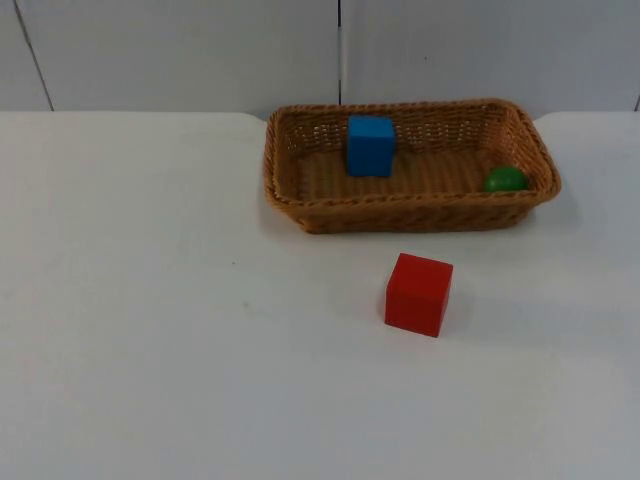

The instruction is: Place all geometric objects except the red cube into the basket.

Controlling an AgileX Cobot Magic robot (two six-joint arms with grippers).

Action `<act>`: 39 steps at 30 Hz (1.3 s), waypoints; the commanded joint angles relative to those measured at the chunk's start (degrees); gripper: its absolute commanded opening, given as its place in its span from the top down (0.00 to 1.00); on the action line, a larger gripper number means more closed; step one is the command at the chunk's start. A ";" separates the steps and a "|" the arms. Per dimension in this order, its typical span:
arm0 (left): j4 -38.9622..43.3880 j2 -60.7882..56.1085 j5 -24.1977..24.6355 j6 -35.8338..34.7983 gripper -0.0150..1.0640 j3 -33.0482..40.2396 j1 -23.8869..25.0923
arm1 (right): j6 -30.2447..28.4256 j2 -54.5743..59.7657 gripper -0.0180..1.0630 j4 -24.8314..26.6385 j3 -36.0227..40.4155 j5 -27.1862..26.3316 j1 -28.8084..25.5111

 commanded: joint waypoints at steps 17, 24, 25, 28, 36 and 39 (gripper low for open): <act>-6.91 -14.28 10.33 5.58 0.01 0.14 0.49 | 1.02 -18.01 0.02 3.15 0.21 12.66 1.89; -8.40 -15.45 17.19 5.58 0.01 -0.61 0.46 | 0.46 -18.01 0.02 3.40 0.09 19.81 5.41; -8.92 -15.45 18.17 5.58 0.01 -0.50 0.49 | 0.46 -18.01 0.02 3.40 0.09 19.99 6.48; -10.86 -15.45 19.00 5.58 0.01 -0.50 0.46 | 0.46 -18.01 0.02 3.00 0.09 20.20 7.95; -10.86 -15.45 22.02 5.58 0.01 -0.50 0.49 | 0.79 -18.01 0.02 3.15 2.36 21.24 9.79; -11.92 -15.45 26.13 5.58 0.01 -0.50 0.49 | 1.25 -18.01 0.02 3.80 3.09 23.90 9.79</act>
